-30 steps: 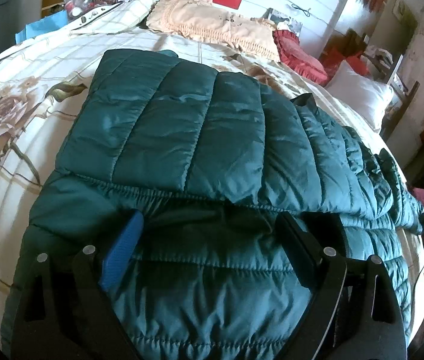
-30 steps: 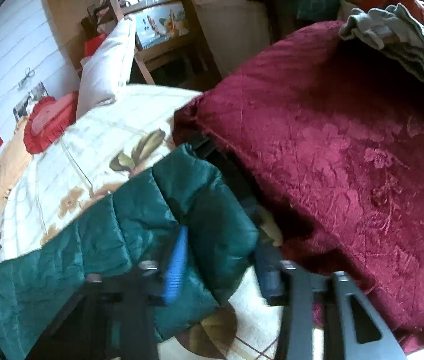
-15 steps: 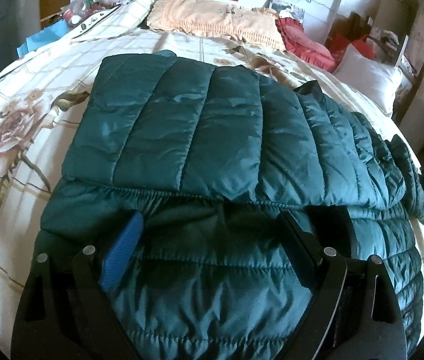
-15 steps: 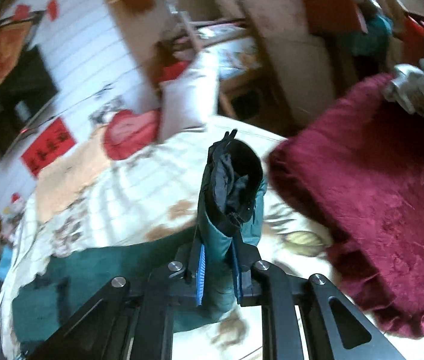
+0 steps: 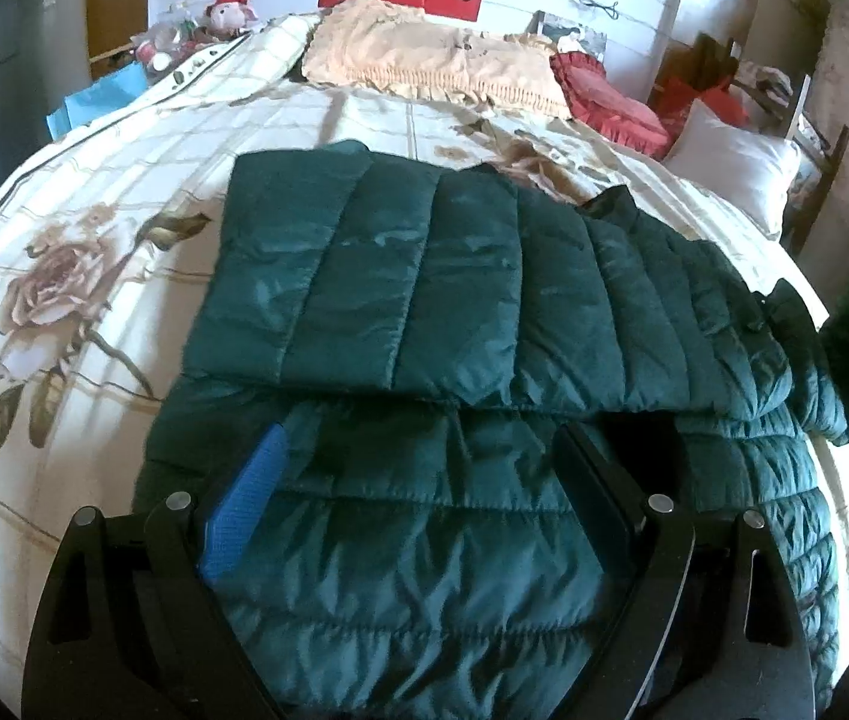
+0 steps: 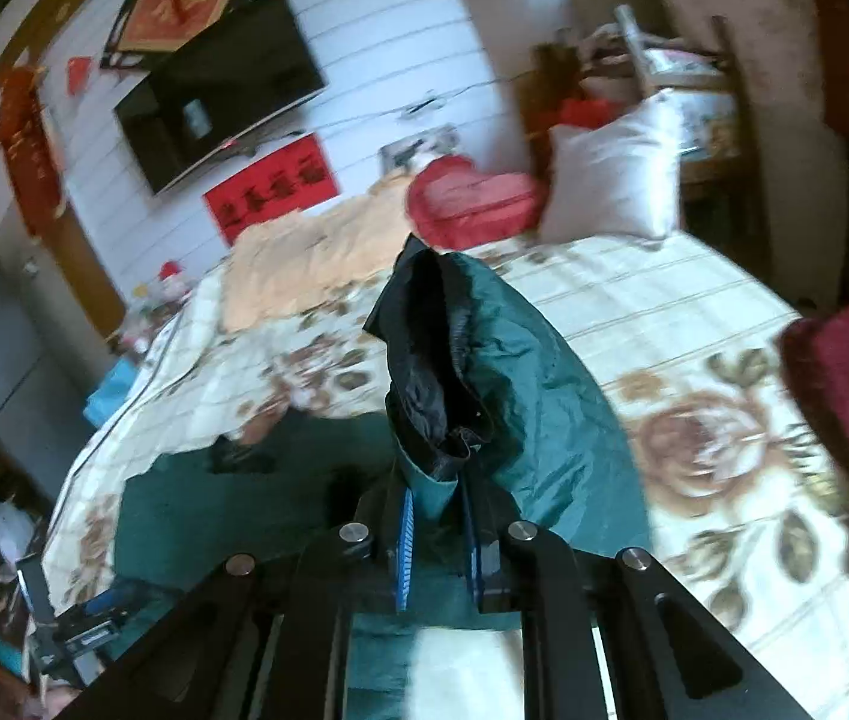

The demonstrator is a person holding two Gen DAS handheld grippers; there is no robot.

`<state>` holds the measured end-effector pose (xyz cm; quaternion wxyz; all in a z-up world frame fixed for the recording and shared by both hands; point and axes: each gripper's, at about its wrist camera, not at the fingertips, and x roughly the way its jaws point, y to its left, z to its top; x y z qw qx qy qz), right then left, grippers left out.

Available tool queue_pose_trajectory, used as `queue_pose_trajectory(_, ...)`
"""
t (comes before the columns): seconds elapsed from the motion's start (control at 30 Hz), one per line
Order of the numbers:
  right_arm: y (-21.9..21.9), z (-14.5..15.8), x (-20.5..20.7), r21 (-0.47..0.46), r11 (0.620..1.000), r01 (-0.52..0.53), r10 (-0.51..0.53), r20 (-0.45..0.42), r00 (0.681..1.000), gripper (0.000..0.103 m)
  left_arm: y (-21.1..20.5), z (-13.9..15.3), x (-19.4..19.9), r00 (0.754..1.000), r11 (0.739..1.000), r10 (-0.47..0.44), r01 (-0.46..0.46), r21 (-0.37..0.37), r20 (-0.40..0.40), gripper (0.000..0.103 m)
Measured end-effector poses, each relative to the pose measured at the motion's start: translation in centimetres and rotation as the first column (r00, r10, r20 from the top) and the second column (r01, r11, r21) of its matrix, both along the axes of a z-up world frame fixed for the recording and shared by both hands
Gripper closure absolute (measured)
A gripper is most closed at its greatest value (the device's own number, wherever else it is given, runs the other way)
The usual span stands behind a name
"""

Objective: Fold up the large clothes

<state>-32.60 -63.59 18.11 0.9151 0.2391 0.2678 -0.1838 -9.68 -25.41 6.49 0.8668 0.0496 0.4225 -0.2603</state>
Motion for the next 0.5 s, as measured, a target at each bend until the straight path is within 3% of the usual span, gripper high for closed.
queue_pose_trajectory(0.3, 6.8, -1.7, 5.6, 0.029, 0.986, -0.162, 0.163, -0.026, 0.986, 0.091, 0.6, 1.5, 0.2, 0.999, 0.997, -0.010, 0.007, -0.073, -0.039, 0.013)
queue_pose_trajectory(0.5, 9.4, -3.3, 8.5, 0.059, 0.975, -0.216, 0.218, -0.039, 0.975, 0.091, 0.5, 1.6, 0.2, 0.997, 0.995, -0.021, 0.013, -0.103, -0.075, 0.013)
